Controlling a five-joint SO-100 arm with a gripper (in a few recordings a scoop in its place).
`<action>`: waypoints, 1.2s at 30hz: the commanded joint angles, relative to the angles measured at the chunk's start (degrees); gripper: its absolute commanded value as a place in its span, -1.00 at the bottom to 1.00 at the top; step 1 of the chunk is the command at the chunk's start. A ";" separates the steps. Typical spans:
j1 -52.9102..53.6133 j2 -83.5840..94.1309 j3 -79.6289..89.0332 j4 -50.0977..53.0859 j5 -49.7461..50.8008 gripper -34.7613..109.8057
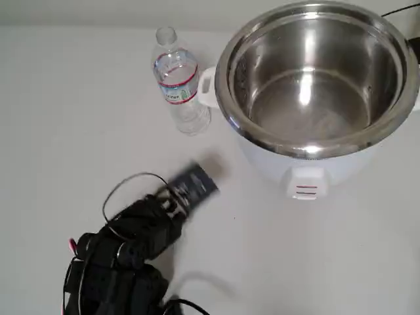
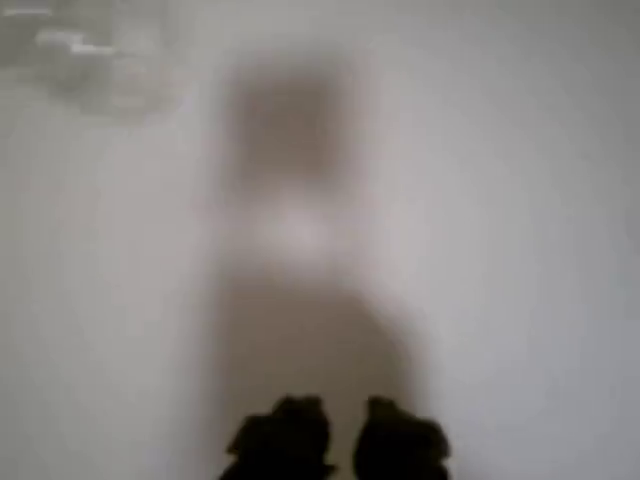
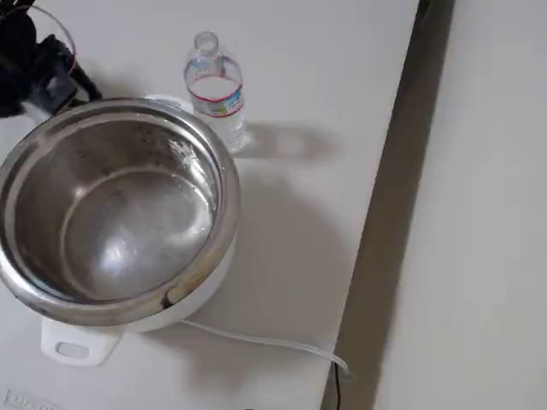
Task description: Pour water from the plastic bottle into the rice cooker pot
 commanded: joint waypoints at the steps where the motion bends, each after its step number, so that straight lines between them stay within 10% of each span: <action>1: -1.05 0.62 2.46 -18.54 -15.38 -0.19; 6: -4.39 -3.69 2.90 -32.52 -20.30 0.00; 20: 1.67 -88.33 -19.51 -109.95 -26.02 0.21; 36: 3.16 -117.25 -46.23 -121.29 -28.13 0.21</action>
